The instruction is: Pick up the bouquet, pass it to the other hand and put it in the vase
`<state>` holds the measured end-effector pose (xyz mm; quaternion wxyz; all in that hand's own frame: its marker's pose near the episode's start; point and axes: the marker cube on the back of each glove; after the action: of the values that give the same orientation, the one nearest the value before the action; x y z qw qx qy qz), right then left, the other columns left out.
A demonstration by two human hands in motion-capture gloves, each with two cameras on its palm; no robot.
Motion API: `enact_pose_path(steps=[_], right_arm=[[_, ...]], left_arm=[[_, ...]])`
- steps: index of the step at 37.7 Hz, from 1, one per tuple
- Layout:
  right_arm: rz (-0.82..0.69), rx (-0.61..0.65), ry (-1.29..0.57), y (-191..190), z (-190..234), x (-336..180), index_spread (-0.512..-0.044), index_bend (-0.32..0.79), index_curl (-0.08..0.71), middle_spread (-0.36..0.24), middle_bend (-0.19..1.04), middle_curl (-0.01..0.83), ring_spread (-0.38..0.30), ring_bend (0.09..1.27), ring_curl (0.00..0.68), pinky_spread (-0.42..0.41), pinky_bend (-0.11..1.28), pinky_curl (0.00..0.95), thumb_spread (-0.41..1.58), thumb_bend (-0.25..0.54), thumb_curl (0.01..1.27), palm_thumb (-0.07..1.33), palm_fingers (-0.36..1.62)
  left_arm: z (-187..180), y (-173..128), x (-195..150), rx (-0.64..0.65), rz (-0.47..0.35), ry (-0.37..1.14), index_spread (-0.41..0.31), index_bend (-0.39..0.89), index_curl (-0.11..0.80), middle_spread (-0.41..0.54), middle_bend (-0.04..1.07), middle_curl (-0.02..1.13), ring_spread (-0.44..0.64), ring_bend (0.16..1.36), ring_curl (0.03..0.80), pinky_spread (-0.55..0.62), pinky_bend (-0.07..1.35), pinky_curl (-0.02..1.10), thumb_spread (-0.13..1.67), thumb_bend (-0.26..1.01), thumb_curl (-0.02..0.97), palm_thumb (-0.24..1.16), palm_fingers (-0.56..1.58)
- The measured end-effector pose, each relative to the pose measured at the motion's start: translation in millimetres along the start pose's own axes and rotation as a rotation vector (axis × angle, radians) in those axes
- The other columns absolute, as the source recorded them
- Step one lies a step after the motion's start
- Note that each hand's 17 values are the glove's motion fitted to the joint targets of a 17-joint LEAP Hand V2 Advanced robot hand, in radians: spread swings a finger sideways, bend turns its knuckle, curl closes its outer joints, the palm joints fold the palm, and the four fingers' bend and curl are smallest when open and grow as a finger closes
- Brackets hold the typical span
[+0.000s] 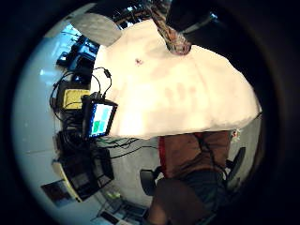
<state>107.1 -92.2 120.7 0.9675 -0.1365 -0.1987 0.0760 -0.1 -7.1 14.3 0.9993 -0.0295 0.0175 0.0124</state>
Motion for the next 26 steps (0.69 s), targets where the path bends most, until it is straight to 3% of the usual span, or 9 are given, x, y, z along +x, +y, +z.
enact_pose_path(steps=[4,6,7,8,12,17,22,26], right_arm=[[0.158,0.050,0.153,-1.7,4.1,13.7,-0.326,0.17,0.163,0.069,0.26,0.317,0.189,0.34,0.236,0.297,0.54,0.316,1.09,0.085,0.36,0.67,0.19],[0.167,0.127,0.199,-8.3,2.3,12.8,-0.325,0.25,0.204,0.043,0.30,0.333,0.166,0.36,0.246,0.293,0.47,0.296,1.10,0.107,0.38,0.72,0.36],[0.157,0.162,0.208,-11.4,1.1,10.2,-0.320,0.21,0.193,0.045,0.28,0.326,0.165,0.36,0.238,0.293,0.46,0.289,1.10,0.093,0.38,0.71,0.31],[0.149,0.183,0.217,-12.9,0.0,7.7,-0.319,0.24,0.221,0.032,0.29,0.337,0.154,0.36,0.250,0.291,0.45,0.294,1.10,0.103,0.39,0.74,0.37],[0.192,0.136,0.325,-1.5,-3.8,5.8,-0.315,0.32,0.265,-0.021,0.30,0.347,0.071,0.40,0.269,0.268,0.38,0.273,1.10,0.124,0.42,0.82,0.68],[0.175,0.245,0.423,-16.2,-10.4,6.9,-0.294,0.19,0.279,-0.086,0.33,0.378,-0.065,0.53,0.328,0.119,0.43,0.303,1.02,0.105,0.45,0.87,0.99],[0.243,0.179,0.461,-4.2,-10.7,12.7,-0.270,0.10,0.281,-0.124,0.30,0.400,-0.141,0.58,0.391,-0.068,0.60,0.382,0.93,0.070,0.49,0.90,1.16],[0.246,0.235,0.430,-9.6,-10.8,13.2,-0.269,0.16,0.309,-0.150,0.36,0.438,-0.180,0.65,0.435,-0.168,0.65,0.418,0.78,0.050,0.54,0.95,1.32]], left_arm=[[4.5,-3.5,-2.1,-0.002,-0.002,0.013,-0.080,0.15,0.311,0.134,0.18,0.28,0.37,0.55,0.263,0.44,0.42,0.32,1.07,-0.02,0.271,0.17,0.27],[6.1,-5.0,-2.8,0.002,-0.003,0.017,-0.080,0.15,0.312,0.134,0.18,0.29,0.37,0.55,0.264,0.44,0.42,0.32,1.07,-0.02,0.272,0.17,0.27],[6.0,-4.7,-2.7,0.003,-0.004,0.018,-0.080,0.15,0.312,0.134,0.18,0.29,0.37,0.55,0.265,0.44,0.42,0.32,1.07,-0.02,0.272,0.17,0.27],[5.3,-3.7,-2.3,0.002,-0.004,0.018,-0.080,0.15,0.313,0.134,0.18,0.29,0.37,0.55,0.265,0.44,0.42,0.32,1.07,-0.02,0.273,0.17,0.27],[2.4,0.9,-0.4,-0.004,-0.006,0.018,-0.080,0.15,0.315,0.134,0.18,0.29,0.37,0.55,0.266,0.44,0.42,0.32,1.07,-0.02,0.274,0.17,0.27],[4.6,-0.4,-1.0,-0.005,-0.006,0.024,-0.080,0.15,0.316,0.134,0.18,0.29,0.37,0.55,0.268,0.44,0.42,0.32,1.07,-0.02,0.275,0.17,0.27],[7.4,-2.6,-3.8,-0.009,-0.009,0.028,-0.080,0.15,0.316,0.134,0.18,0.29,0.37,0.55,0.269,0.44,0.42,0.33,1.07,-0.02,0.276,0.17,0.27],[6.6,-1.3,-5.4,-0.010,-0.018,0.033,-0.080,0.15,0.316,0.134,0.18,0.29,0.37,0.55,0.270,0.44,0.42,0.33,1.07,-0.02,0.276,0.17,0.27]])
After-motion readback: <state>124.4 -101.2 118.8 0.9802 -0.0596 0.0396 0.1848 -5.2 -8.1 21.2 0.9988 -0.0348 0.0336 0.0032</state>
